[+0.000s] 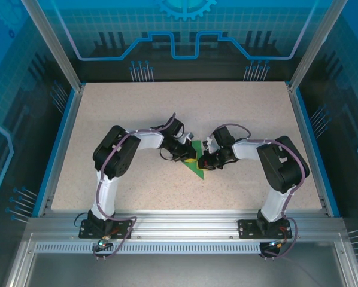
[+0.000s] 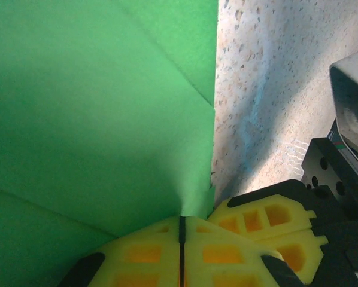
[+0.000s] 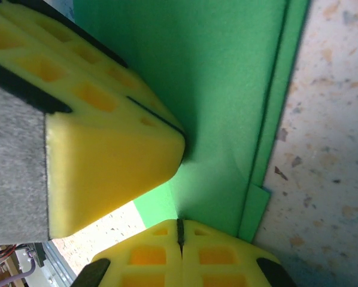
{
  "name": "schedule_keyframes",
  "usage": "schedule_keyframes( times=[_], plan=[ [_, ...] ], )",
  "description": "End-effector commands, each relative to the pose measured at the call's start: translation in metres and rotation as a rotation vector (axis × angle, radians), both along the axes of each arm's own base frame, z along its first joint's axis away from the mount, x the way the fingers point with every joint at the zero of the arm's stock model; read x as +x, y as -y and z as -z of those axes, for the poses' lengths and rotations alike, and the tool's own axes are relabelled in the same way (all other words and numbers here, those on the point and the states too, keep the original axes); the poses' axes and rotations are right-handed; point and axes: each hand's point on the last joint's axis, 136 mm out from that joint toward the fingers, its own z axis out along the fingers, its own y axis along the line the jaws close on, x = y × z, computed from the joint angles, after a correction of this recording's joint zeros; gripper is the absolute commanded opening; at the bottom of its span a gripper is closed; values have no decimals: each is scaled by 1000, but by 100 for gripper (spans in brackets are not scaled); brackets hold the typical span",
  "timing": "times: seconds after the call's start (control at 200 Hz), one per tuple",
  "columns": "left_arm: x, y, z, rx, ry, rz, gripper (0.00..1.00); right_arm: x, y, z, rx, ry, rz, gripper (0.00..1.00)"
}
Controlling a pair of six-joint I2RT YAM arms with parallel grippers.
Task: Fold a paper plane with a square sheet of paper (fold left side to right side)
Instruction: Fourth fold the wing at the center of the table.
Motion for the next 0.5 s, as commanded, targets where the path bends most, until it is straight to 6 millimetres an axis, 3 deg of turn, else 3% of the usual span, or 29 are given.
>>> schedule_keyframes(
  times=[0.0, 0.22, 0.495],
  plan=[
    [-3, -2, 9, 61, -5, 12, 8, -50, 42, 46, -214, -218, 20, 0],
    [11, -21, 22, 154, 29, -41, 7, -56, 45, 48, -228, -237, 18, 0],
    [33, -37, 21, 151, 51, -95, 8, -56, 43, 48, -222, -234, 24, 0]
  ],
)
